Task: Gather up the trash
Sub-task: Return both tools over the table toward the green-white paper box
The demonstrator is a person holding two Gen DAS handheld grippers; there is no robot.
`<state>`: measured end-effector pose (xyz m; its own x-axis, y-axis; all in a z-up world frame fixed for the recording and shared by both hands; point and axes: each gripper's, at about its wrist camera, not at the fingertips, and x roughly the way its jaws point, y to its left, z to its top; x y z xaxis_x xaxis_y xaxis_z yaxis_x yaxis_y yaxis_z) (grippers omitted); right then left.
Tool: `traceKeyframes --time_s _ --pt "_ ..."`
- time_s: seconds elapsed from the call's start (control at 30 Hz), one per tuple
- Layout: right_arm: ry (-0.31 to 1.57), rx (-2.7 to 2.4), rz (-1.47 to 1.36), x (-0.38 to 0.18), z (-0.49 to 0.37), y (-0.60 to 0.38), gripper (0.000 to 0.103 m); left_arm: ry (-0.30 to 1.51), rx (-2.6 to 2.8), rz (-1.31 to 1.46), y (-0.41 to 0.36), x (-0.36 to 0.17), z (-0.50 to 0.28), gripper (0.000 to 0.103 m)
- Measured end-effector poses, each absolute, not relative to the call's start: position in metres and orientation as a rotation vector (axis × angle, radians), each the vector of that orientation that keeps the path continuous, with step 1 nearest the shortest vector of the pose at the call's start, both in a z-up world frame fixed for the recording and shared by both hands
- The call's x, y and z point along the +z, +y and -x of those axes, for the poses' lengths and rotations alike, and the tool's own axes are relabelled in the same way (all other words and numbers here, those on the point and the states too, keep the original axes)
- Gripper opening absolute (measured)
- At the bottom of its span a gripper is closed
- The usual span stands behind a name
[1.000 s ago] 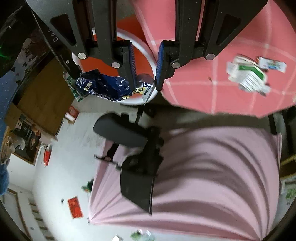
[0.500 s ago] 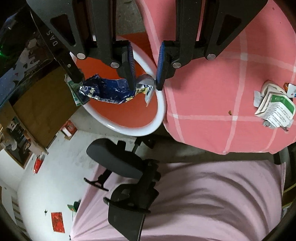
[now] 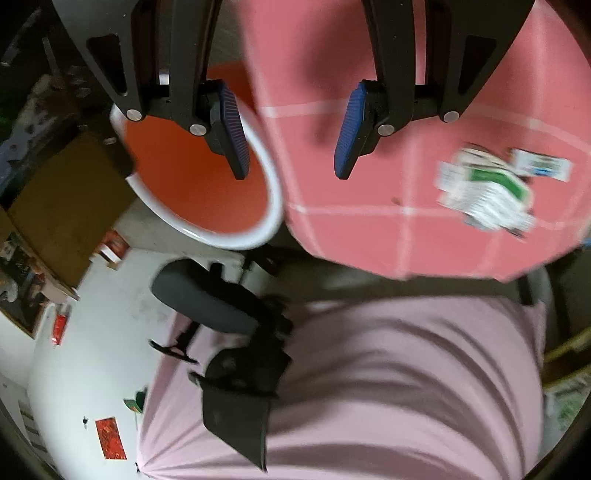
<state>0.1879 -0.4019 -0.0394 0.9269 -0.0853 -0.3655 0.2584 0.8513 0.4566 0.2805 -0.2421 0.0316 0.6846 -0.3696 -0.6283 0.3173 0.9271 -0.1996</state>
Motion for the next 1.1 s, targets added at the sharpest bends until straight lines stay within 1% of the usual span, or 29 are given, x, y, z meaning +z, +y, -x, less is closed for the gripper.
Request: traceKeyframes --time_s 0.07,0.13,0.17,0.2,0.27,0.33,0.37,0.4,0.43,0.5,0.8,0.97,1.03,1.1 --pt "0.283 -0.165 -0.49 -0.03 -0.183 -0.392 0.055 0.658 -0.327 0.079 -0.227 0.039 -0.272 0.042" --pt "0.227 -0.133 -0.455 -0.021 -0.177 -0.38 0.059 0.609 -0.296 0.091 -0.212 0.046 -0.264 0.051" --pt "0.208 -0.122 -0.442 -0.017 -0.175 -0.375 0.066 0.575 -0.277 0.099 -0.202 0.051 -0.259 0.057" --pt "0.189 -0.115 -0.432 -0.013 -0.174 -0.37 0.073 0.546 -0.262 0.103 -0.193 0.055 -0.254 0.058" --pt "0.155 -0.093 -0.417 -0.006 -0.172 -0.362 0.076 0.481 -0.239 0.102 -0.174 0.062 -0.242 0.059" --pt "0.127 -0.071 -0.406 -0.001 -0.172 -0.353 0.083 0.422 -0.214 0.089 -0.157 0.068 -0.23 0.071" --pt "0.112 -0.065 -0.401 0.002 -0.172 -0.349 0.091 0.397 -0.206 0.085 -0.151 0.068 -0.226 0.089" --pt "0.099 -0.062 -0.397 0.005 -0.172 -0.345 0.101 0.358 -0.195 0.081 -0.143 0.069 -0.219 0.102" --pt "0.081 -0.054 -0.389 0.008 -0.17 -0.34 0.103 0.312 -0.178 0.081 -0.135 0.069 -0.212 0.102" --pt "0.061 -0.025 -0.36 0.013 -0.168 -0.33 0.103 0.251 -0.16 0.083 -0.117 0.068 -0.2 0.102" --pt "-0.004 0.013 -0.24 0.025 -0.166 -0.292 0.103 0.191 -0.075 0.106 -0.059 0.054 -0.177 0.102" --pt "-0.019 0.054 -0.165 0.027 -0.172 -0.267 0.103 0.154 0.006 -0.038 -0.051 0.049 -0.176 0.102" --pt "-0.009 0.075 -0.135 0.026 -0.182 -0.257 0.103 0.17 0.013 -0.078 -0.047 0.043 -0.181 0.102" --pt "0.01 0.096 -0.123 0.024 -0.192 -0.25 0.103 0.221 0.002 -0.058 -0.041 0.035 -0.193 0.102"
